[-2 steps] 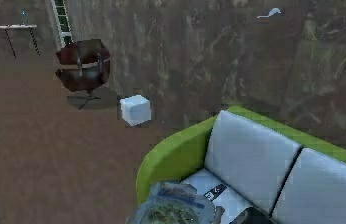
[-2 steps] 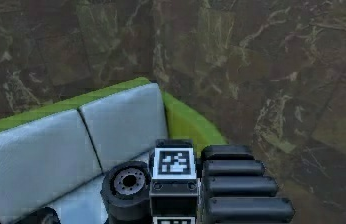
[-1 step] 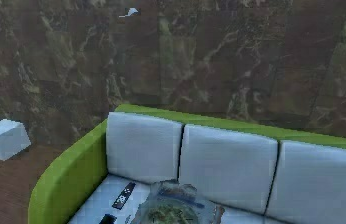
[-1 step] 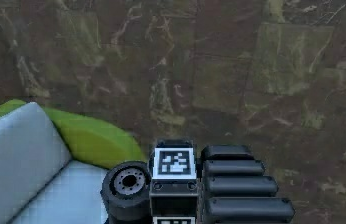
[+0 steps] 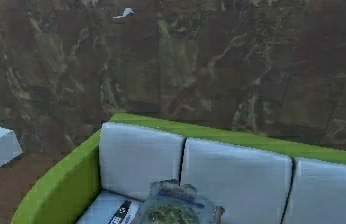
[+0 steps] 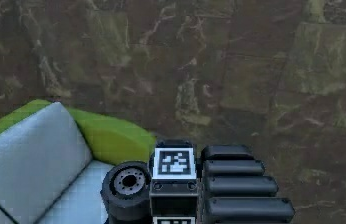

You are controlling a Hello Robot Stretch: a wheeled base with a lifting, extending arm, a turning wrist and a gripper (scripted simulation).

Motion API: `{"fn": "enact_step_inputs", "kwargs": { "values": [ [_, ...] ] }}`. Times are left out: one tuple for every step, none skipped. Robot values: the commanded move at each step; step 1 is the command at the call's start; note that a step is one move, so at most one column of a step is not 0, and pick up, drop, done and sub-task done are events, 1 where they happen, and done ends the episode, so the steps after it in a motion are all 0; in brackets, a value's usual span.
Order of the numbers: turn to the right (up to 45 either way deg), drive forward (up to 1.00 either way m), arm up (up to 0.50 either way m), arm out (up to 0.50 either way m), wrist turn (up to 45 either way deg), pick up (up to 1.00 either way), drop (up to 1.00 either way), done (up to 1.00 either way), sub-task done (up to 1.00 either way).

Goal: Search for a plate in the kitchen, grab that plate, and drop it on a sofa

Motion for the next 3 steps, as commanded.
{"fn": "enact_step_inputs", "kwargs": {
  "values": [
    [-30.0,0.0,0.0,0.0,0.0,0.0,0.0,0.0,0.0],
    [0.0,0.0,0.0,0.24,0.0,0.0,0.0,0.0,0.0],
    [0.0,0.0,0.0,0.0,39.0,0.0,0.0,0.0,0.0]
  ]
}}
